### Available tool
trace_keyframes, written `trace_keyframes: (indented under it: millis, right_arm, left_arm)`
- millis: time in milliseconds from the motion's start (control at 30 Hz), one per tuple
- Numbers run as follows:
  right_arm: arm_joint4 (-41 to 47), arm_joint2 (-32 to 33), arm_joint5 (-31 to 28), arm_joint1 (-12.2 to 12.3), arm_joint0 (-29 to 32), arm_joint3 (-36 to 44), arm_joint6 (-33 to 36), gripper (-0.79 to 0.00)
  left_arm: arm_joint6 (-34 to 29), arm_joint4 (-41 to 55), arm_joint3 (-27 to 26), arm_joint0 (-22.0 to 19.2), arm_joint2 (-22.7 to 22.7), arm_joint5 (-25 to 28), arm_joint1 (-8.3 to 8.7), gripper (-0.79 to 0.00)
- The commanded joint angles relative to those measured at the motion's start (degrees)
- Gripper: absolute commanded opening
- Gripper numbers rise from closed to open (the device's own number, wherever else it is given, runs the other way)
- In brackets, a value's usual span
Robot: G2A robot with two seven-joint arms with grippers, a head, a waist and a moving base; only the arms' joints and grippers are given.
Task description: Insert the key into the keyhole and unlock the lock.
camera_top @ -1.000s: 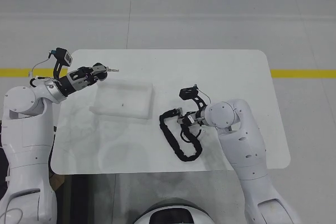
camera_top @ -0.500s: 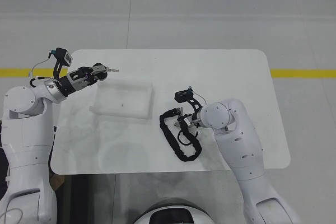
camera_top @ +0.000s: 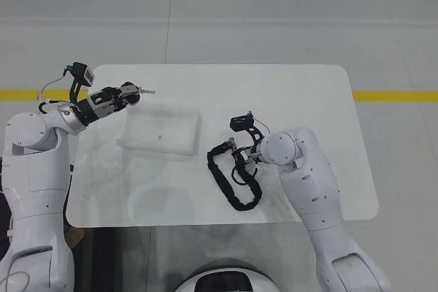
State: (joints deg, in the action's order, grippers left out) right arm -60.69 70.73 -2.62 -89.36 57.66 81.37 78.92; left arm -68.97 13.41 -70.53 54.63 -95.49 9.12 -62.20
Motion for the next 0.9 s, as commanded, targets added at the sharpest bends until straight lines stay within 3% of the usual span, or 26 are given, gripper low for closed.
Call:
trace_keyframes:
  millis: [0,300,400,633,700,867]
  right_arm:
    - [1.0,1.5,0.1,0.1,-0.1,1.0,-0.7,-0.785]
    - [18.8,13.9,-2.3,1.5,1.7,11.0,-3.4,-0.785]
    - [23.3,15.4,-6.2,2.1,2.6,11.6,-6.3,-0.785]
    - [23.6,15.6,-6.8,2.1,2.8,11.6,-6.9,-0.785]
    - [30.5,16.0,-7.4,2.0,10.0,15.4,-13.1,-0.785]
    - [45.8,16.7,-15.8,2.1,14.4,13.5,-22.7,-0.785]
  left_arm:
    - [0.0,0.0,0.0,0.0,0.0,0.0,0.00,-0.785]
    - [0.0,0.0,0.0,0.0,0.0,0.0,0.00,-0.785]
    - [0.0,0.0,0.0,0.0,0.0,0.0,0.00,-0.785]
    - [0.0,0.0,0.0,0.0,0.0,0.0,0.00,-0.785]
    - [0.0,0.0,0.0,0.0,0.0,0.0,0.00,-0.785]
    - [0.0,0.0,0.0,0.0,0.0,0.0,0.00,-0.785]
